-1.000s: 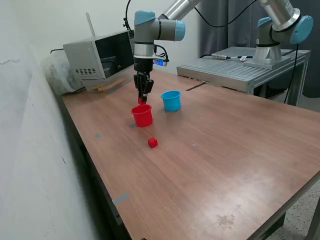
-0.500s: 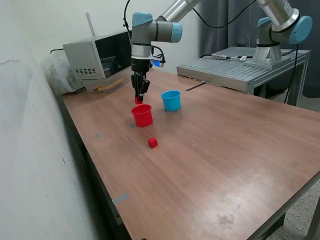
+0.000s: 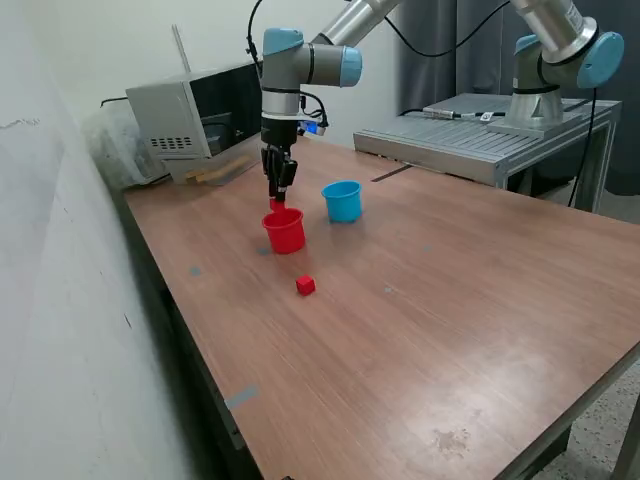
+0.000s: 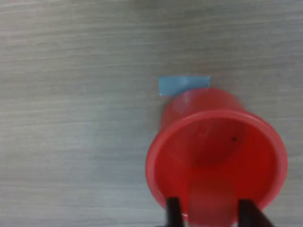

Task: Place red objects in the red bin, and blue objects in the blue bin.

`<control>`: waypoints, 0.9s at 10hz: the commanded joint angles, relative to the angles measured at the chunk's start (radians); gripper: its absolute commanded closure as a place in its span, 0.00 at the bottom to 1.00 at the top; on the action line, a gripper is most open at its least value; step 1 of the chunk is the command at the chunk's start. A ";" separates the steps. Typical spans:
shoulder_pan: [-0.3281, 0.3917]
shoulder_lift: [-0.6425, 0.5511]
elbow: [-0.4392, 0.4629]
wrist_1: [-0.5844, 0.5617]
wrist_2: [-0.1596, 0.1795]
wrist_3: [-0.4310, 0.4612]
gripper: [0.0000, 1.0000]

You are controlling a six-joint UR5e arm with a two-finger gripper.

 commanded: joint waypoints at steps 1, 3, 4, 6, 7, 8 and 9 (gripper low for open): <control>-0.002 -0.002 0.003 -0.001 0.000 0.000 0.00; -0.002 -0.002 0.003 -0.001 0.000 0.000 0.00; 0.000 -0.005 0.005 0.004 -0.002 -0.002 0.00; 0.029 -0.054 0.031 0.013 0.000 -0.002 0.00; 0.058 -0.103 0.046 0.018 0.000 -0.003 0.00; 0.084 -0.156 0.055 0.031 0.004 -0.003 0.00; 0.099 -0.205 0.058 0.063 0.009 -0.012 0.00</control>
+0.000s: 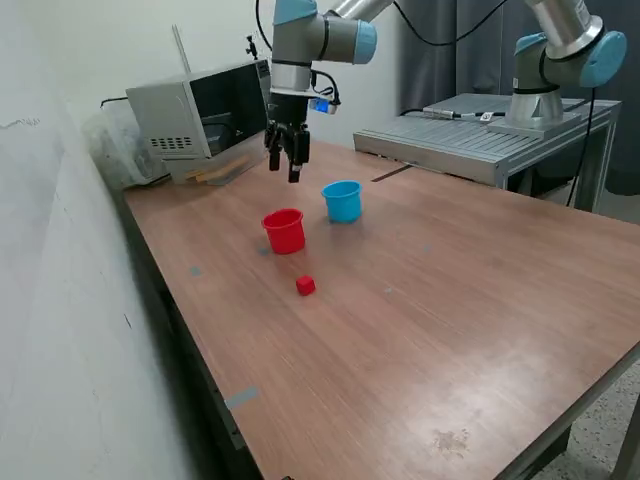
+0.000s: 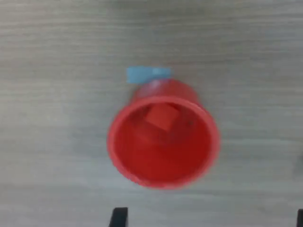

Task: Place red objects in the red bin, and blue objects in the blue bin.

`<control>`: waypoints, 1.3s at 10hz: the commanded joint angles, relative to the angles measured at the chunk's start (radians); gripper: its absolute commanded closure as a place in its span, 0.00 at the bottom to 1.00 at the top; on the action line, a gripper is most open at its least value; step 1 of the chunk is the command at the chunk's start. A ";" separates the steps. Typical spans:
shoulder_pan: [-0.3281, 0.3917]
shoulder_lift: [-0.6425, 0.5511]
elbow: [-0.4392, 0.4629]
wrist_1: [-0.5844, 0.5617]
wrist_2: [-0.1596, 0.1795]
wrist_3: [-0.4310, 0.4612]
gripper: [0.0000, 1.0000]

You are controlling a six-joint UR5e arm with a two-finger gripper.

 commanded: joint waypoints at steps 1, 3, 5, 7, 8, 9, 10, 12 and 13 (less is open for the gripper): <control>0.075 -0.147 0.026 0.056 0.010 -0.019 0.00; 0.138 -0.164 0.028 0.078 0.015 -0.020 0.00; 0.175 -0.164 0.032 0.078 0.018 -0.020 0.00; 0.213 -0.140 0.032 0.078 0.018 -0.018 0.00; 0.235 -0.116 0.036 0.078 0.018 -0.016 0.00; 0.250 -0.090 0.042 0.073 0.018 -0.012 0.00; 0.263 -0.047 0.042 0.067 0.018 -0.007 0.00; 0.263 0.041 0.004 0.050 0.016 0.014 0.00; 0.263 0.087 -0.036 0.049 0.015 0.035 0.00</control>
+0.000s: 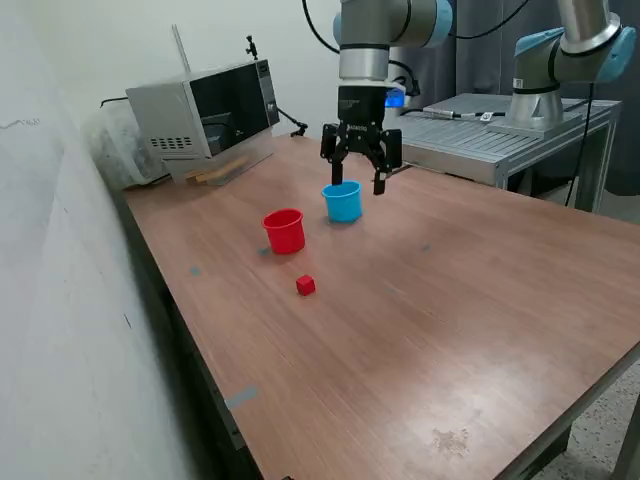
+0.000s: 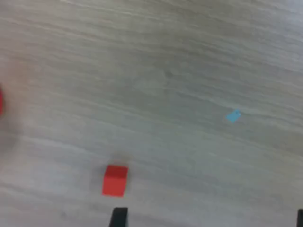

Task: Place red objects in the red bin, and blue objects in the blue bin.

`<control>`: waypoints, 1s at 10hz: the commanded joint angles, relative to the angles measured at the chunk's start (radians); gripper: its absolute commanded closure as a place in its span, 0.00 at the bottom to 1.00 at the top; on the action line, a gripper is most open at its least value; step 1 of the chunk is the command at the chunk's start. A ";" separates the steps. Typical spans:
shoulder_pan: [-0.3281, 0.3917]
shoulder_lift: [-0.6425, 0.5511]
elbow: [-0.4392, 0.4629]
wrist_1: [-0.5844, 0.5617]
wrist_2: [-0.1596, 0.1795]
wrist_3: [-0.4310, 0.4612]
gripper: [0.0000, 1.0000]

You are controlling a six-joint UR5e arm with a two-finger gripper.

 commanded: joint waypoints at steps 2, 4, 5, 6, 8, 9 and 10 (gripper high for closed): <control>0.005 0.184 -0.136 -0.017 -0.010 0.068 0.00; 0.001 0.237 -0.195 -0.038 -0.011 0.089 0.00; -0.002 0.252 -0.206 -0.050 -0.011 0.089 0.00; -0.006 0.268 -0.215 -0.063 -0.011 0.089 0.00; -0.010 0.291 -0.227 -0.077 -0.010 0.089 0.00; -0.024 0.303 -0.236 -0.078 -0.010 0.089 0.00; -0.036 0.318 -0.242 -0.078 -0.010 0.089 0.00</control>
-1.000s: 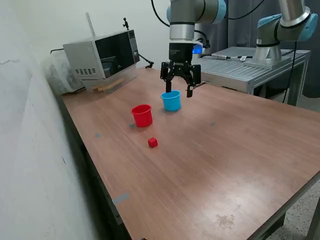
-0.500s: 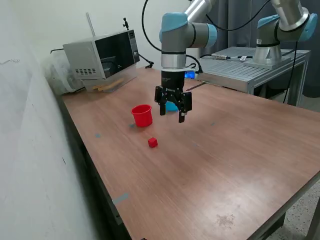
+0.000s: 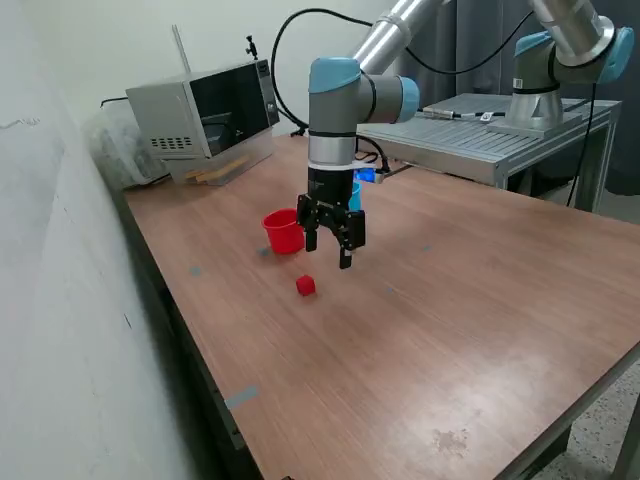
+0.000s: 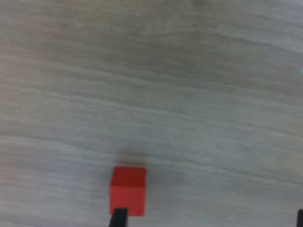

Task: Place red objects in the red bin, and blue objects in the blue bin.

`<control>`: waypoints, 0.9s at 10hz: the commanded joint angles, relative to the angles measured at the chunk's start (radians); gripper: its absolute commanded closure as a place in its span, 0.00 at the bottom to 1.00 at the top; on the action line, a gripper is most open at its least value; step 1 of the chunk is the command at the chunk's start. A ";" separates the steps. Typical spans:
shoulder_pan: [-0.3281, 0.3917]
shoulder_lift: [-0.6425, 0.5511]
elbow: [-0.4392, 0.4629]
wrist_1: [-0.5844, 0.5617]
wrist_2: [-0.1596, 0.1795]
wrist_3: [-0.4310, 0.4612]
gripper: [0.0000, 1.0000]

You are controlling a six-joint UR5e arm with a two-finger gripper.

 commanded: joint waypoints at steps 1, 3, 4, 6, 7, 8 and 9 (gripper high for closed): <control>-0.033 0.051 -0.031 -0.015 0.000 0.002 0.00; -0.047 0.067 -0.049 -0.024 -0.001 0.002 0.00; -0.050 0.070 -0.051 -0.024 0.000 0.002 0.00; -0.050 0.074 -0.056 -0.040 0.000 0.002 0.00; -0.050 0.083 -0.063 -0.043 0.000 0.002 0.00; -0.050 0.091 -0.069 -0.043 0.000 0.002 0.00; -0.050 0.097 -0.072 -0.044 0.002 0.002 0.00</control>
